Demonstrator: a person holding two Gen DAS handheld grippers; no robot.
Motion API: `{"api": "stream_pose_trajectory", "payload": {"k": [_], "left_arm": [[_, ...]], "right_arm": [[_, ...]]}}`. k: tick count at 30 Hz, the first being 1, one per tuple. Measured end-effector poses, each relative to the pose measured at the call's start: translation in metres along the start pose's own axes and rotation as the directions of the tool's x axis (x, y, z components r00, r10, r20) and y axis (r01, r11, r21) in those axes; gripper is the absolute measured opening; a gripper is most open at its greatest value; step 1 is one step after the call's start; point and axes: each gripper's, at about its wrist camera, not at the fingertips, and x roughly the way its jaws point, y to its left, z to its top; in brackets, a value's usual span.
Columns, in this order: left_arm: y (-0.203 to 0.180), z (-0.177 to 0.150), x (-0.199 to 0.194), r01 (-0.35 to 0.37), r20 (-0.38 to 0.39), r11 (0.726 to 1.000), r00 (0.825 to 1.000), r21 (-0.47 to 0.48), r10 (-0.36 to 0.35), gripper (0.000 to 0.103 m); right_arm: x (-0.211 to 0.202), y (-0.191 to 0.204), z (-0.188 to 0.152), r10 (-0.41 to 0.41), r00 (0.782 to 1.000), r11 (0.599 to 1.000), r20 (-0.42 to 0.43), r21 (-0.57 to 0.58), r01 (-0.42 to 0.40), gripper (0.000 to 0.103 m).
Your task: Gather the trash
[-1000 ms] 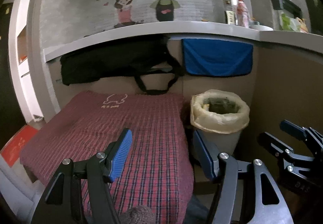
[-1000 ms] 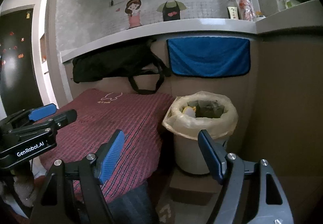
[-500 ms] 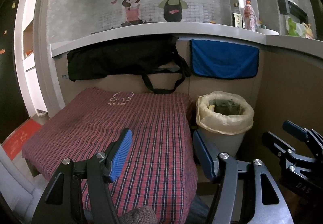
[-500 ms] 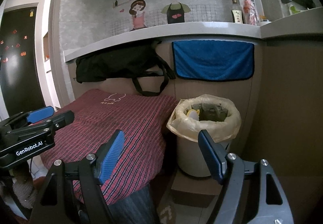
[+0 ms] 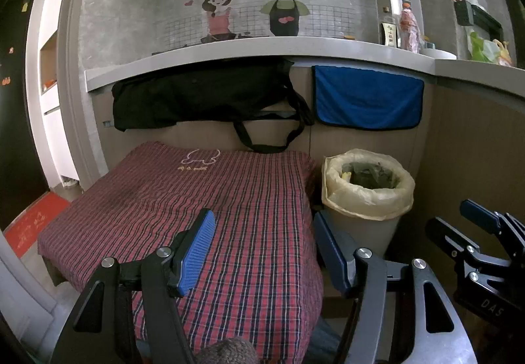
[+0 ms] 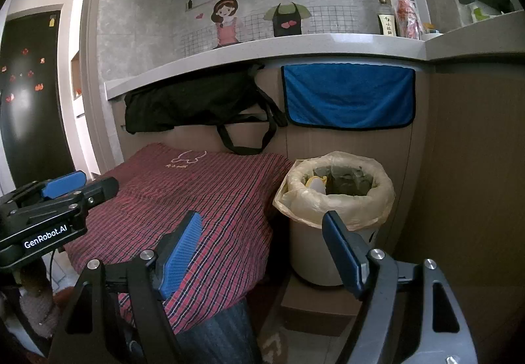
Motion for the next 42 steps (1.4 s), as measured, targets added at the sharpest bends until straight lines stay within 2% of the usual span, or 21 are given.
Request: {"api": "stream_pose_trajectory", "payload": {"k": [42], "left_arm": [[0.0013, 0.0007, 0.0015, -0.002, -0.002, 1.0, 1.0, -0.008, 0.002, 0.063]], "right_arm": [[-0.002, -0.0007, 0.0029, -0.007, 1.0, 1.0, 0.005, 0.005, 0.007, 0.075]]}}
